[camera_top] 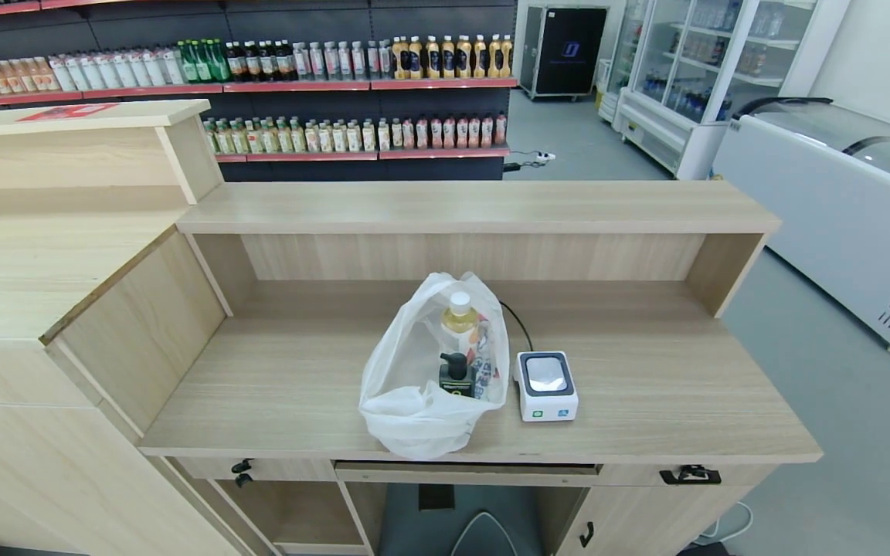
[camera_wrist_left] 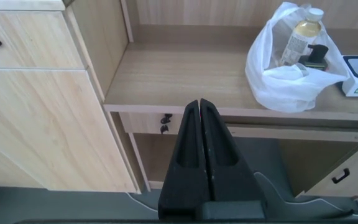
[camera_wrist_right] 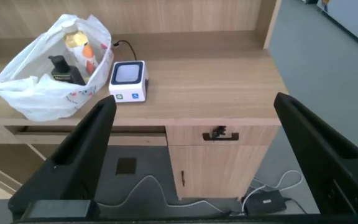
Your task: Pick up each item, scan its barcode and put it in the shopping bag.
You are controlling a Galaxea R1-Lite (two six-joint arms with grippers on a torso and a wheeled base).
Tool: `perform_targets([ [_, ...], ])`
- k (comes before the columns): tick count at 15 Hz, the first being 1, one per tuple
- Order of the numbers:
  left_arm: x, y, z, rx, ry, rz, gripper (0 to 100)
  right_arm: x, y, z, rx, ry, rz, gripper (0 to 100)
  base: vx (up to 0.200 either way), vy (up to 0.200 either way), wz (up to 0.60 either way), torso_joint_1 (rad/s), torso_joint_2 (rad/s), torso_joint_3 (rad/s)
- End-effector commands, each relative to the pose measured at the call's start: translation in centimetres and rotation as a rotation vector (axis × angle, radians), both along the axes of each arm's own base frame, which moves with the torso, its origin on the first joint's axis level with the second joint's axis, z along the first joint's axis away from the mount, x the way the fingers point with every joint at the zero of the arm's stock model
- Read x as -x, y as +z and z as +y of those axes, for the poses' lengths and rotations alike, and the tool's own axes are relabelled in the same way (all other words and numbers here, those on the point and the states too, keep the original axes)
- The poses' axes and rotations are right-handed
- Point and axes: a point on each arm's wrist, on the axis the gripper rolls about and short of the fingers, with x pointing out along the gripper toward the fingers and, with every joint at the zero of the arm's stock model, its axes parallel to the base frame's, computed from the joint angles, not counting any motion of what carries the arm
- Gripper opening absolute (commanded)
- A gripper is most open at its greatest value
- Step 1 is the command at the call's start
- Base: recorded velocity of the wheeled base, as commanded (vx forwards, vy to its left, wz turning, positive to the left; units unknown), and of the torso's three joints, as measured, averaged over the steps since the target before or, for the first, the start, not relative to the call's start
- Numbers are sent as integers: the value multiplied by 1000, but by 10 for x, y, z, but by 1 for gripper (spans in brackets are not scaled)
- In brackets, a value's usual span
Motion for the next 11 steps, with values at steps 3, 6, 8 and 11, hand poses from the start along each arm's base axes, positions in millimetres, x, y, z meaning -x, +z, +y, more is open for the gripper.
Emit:
perform_targets([
  [3,0,0,0,0,1,0,0,1,-1,0,-1,0,-14,100,0,0,0,0,0,0],
  [6,0,0,0,0,1,0,0,1,-1,0,-1,-2,-14,100,0,0,0,0,0,0],
  [8,0,0,0,0,1,0,0,1,-1,0,-1,0,-14,100,0,0,0,0,0,0],
  [11,0,0,0,0,1,0,0,1,-1,0,1,0,-14,100,0,0,0,0,0,0],
])
